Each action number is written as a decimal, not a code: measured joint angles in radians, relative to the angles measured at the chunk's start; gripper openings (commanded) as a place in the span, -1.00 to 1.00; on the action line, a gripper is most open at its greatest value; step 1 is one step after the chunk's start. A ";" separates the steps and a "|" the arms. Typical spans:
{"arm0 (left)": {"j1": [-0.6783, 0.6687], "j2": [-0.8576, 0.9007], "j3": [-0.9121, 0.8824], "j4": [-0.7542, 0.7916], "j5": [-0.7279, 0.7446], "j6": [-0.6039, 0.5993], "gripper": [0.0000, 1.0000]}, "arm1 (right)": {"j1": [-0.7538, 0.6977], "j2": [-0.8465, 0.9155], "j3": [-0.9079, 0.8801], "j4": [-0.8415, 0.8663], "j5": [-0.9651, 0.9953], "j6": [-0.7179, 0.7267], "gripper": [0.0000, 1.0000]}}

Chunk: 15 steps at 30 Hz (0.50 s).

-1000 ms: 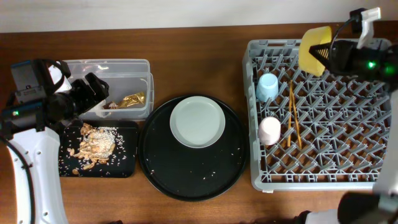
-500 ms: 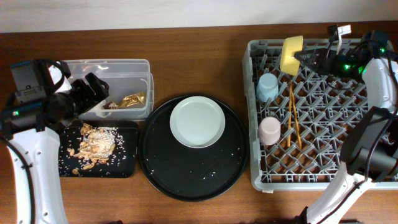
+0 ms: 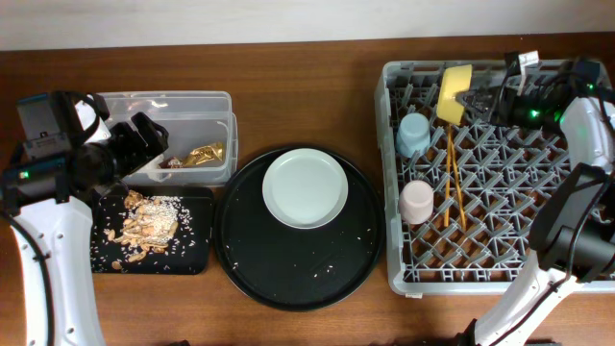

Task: Sort waste into correct bins and load items into the dishwasher rack
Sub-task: 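Carry the yellow bowl with the right gripper to the rack's back corner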

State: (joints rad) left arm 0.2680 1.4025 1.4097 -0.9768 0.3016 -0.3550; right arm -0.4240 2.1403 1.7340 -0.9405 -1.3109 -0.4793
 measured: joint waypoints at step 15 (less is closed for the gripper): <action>0.000 0.000 0.000 0.000 0.000 0.000 0.99 | -0.169 0.004 -0.024 -0.272 0.138 0.135 -0.92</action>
State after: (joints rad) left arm 0.2680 1.4025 1.4101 -0.9768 0.3016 -0.3546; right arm -0.5930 2.1441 1.7096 -1.2129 -1.1725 -0.3439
